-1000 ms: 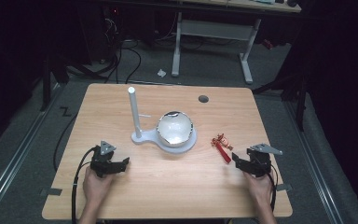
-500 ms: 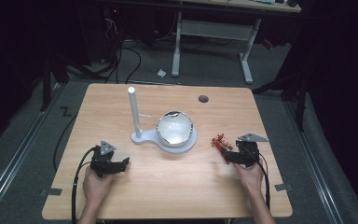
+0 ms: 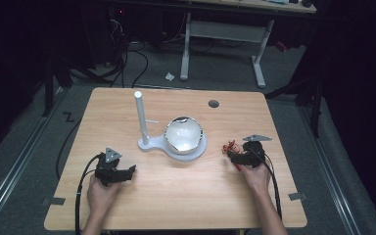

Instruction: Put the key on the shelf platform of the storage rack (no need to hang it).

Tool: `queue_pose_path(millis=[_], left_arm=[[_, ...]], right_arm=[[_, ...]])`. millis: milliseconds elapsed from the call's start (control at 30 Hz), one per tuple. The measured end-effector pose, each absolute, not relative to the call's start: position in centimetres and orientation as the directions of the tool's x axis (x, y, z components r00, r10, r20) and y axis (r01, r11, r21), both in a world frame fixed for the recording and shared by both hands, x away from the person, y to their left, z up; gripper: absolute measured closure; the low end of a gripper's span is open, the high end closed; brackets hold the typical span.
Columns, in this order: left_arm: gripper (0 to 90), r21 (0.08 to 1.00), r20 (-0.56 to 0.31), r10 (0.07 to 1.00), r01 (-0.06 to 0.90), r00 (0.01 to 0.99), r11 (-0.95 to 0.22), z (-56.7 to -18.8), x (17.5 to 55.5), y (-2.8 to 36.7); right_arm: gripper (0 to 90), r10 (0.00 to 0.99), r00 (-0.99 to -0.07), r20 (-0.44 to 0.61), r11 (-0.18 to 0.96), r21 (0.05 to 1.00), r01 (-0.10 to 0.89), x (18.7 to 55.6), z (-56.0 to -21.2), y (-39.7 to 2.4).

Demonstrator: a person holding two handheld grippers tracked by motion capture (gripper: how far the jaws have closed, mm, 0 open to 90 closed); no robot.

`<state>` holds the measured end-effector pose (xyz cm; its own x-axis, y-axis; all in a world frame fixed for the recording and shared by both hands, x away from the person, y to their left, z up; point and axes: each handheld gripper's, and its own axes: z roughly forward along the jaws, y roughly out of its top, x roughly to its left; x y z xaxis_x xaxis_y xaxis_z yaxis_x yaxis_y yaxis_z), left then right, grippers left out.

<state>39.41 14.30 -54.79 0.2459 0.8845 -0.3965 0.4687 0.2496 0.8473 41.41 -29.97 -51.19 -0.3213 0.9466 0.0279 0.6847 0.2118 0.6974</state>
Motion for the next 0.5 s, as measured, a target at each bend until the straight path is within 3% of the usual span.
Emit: queue_pose_path(millis=[267, 400, 433, 500], left_arm=[[19.7, 0.847, -0.397, 0.884, 0.469, 0.246, 0.25, -54.8, 39.4, 14.3], [19.7, 0.847, -0.396, 0.884, 0.469, 0.246, 0.249, -54.8, 39.4, 14.3], [19.7, 0.847, -0.397, 0.884, 0.469, 0.246, 0.25, -54.8, 39.4, 14.3], [19.7, 0.847, -0.396, 0.884, 0.469, 0.246, 0.249, -54.8, 39.4, 14.3]], right_arm=[[26.2, 0.944, -0.329, 0.03, 0.223, 0.68, 0.699, 42.3, -52.2, -29.9], [32.8, 0.945, -0.327, 0.017, 0.227, 0.685, 0.692, 42.4, -52.5, -29.8], [39.1, 0.944, -0.329, 0.0, 0.239, 0.688, 0.686, 42.4, -52.5, -29.6], [40.4, 0.943, -0.333, -0.012, 0.25, 0.687, 0.683, 42.4, -52.5, -29.4]])
